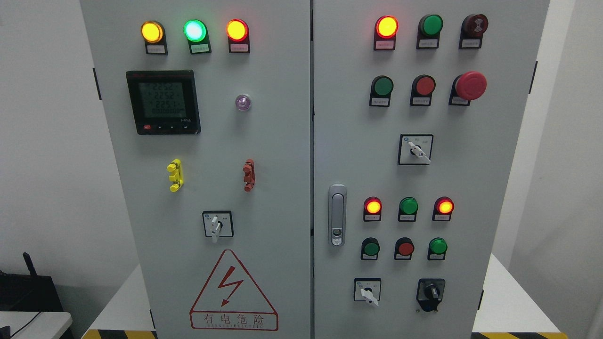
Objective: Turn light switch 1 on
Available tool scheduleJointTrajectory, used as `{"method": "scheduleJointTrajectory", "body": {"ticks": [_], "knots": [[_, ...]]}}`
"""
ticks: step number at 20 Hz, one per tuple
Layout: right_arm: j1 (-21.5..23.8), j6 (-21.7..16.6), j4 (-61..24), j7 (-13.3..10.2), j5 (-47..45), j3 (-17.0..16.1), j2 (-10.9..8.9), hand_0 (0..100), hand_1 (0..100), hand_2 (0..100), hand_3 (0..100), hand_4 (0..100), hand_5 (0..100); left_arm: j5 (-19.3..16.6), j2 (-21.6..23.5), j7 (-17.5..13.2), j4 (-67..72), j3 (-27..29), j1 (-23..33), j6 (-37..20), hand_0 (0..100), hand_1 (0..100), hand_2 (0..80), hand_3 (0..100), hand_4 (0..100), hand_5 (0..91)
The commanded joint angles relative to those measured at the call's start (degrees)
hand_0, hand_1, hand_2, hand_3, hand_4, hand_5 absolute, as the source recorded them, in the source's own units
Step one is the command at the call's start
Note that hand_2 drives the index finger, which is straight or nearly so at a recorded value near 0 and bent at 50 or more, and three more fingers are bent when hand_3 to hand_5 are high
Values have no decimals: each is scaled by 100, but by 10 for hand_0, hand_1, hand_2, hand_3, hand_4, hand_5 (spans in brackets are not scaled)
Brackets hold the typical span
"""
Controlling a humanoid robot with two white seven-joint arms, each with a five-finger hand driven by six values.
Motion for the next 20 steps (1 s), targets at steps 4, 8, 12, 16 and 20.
{"method": "scheduleJointTrajectory", "body": {"ticks": [4,8,12,16,20], "knots": [[0,0,0,0,-141,97,5,120,389,0,0,0,0,14,35,-11,0,-9,0,48,409,9,0,0,0,0],[0,0,0,0,-141,97,5,120,389,0,0,0,0,14,18,-2,0,-9,0,31,409,9,0,0,0,0],[0,0,0,0,-141,97,-3,120,389,0,0,0,0,14,27,7,-79,9,115,4,409,8,0,0,0,0],[0,0,0,0,-141,97,-3,120,389,0,0,0,0,5,44,60,-184,18,159,-22,408,6,0,0,0,0],[0,0,0,0,-141,97,5,120,389,0,0,0,0,-4,158,253,-826,44,387,-13,407,4,0,0,0,0]]}}
